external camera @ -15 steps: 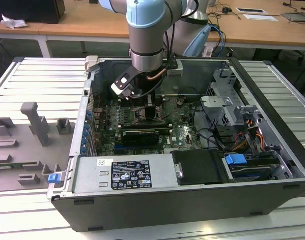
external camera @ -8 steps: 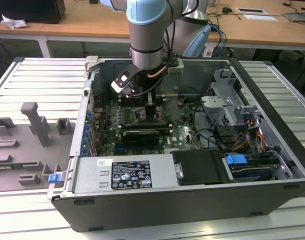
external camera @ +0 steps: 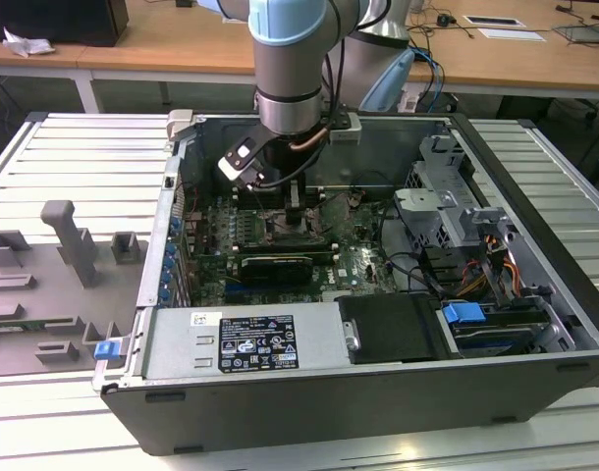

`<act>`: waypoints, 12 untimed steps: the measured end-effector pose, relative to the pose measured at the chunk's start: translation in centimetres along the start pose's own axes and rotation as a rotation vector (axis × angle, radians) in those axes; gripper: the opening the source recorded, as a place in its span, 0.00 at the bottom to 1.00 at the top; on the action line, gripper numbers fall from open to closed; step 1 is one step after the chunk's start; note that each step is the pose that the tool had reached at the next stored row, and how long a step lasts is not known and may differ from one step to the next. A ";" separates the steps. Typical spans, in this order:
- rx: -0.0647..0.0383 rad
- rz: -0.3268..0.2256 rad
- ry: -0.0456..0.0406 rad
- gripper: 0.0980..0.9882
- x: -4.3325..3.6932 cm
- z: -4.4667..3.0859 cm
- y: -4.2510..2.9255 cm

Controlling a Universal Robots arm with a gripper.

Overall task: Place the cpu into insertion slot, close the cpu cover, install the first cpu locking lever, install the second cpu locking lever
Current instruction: 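Place the cpu into insertion slot, then close the cpu cover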

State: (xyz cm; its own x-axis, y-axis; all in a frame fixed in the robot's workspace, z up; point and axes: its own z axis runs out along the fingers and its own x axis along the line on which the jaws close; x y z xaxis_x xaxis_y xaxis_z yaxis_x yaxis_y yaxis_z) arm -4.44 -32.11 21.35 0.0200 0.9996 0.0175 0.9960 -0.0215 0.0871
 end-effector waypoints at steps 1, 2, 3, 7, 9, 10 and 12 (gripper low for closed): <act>0.000 0.000 0.0000 0.01 0.00 -0.12 0.01; 0.000 0.000 0.0000 0.01 0.00 -0.18 0.01; 0.000 0.000 0.0000 0.01 0.01 -0.22 0.02; 0.000 0.000 -0.0004 0.01 0.01 -0.42 0.04; 0.000 0.000 -0.0003 0.01 0.01 -0.49 0.05; 0.000 0.000 -0.0004 0.01 0.01 -0.55 0.05; 0.001 0.000 -0.0006 0.01 0.01 -0.68 0.12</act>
State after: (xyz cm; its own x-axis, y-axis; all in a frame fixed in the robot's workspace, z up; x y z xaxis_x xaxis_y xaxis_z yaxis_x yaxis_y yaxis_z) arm -4.38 -32.11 22.03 0.0202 0.9997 0.0169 0.9960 -0.0215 0.0866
